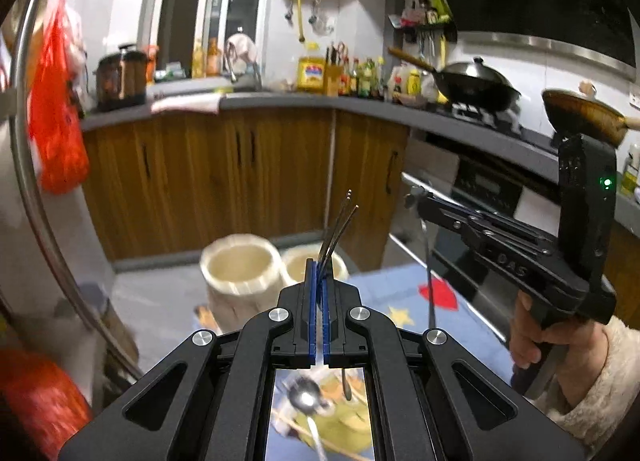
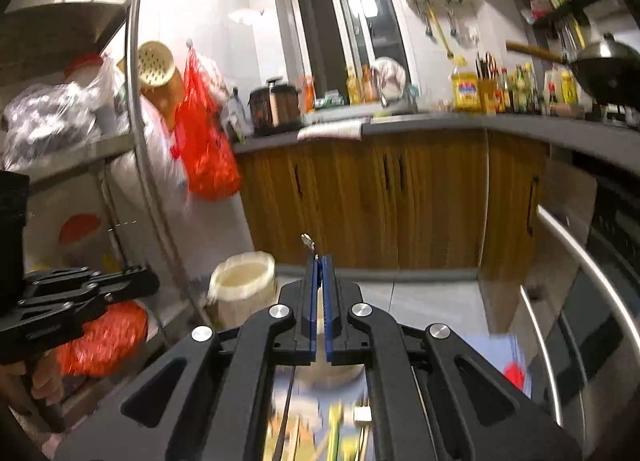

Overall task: Organize utensils
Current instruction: 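Lift both held utensils and carry them over the ceramic holder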

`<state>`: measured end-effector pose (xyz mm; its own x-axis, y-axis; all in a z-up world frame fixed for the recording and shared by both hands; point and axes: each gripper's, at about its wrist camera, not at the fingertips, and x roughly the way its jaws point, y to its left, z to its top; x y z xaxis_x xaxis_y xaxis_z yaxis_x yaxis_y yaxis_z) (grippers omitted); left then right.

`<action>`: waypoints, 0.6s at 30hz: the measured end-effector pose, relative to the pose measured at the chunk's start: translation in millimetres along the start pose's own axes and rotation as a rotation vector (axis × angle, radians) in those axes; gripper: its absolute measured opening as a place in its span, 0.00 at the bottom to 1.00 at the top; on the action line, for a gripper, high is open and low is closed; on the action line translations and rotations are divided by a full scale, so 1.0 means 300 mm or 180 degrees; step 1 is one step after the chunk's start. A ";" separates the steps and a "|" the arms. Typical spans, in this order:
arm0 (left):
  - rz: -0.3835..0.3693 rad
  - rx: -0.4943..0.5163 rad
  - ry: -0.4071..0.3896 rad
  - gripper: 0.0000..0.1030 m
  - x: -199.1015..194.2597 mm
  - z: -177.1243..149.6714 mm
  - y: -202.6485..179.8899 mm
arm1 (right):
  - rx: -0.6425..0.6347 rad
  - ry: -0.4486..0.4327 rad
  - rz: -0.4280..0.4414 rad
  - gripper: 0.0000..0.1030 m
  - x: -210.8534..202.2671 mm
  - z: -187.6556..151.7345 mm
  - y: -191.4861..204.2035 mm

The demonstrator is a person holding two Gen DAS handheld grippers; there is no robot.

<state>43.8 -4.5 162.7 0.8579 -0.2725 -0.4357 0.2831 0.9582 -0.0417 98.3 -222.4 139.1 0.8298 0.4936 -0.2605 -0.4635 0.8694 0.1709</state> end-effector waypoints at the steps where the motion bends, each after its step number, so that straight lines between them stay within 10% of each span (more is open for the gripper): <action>1: 0.0030 -0.0005 -0.0031 0.03 0.006 0.031 0.016 | 0.0000 -0.0038 -0.0019 0.02 0.022 0.021 0.000; 10: 0.0415 -0.0206 -0.0359 0.03 0.071 0.249 0.199 | 0.0043 -0.0275 -0.0335 0.02 0.278 0.139 -0.002; 18: 0.0672 -0.0107 -0.0145 0.03 0.250 0.182 0.247 | 0.0005 -0.0453 -0.0657 0.02 0.401 0.072 -0.052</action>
<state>152.6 41.3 176.0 0.9153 -0.0683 -0.3969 0.0812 0.9966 0.0158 212.1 -177.1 125.6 0.9423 0.2974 -0.1538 -0.2792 0.9515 0.1294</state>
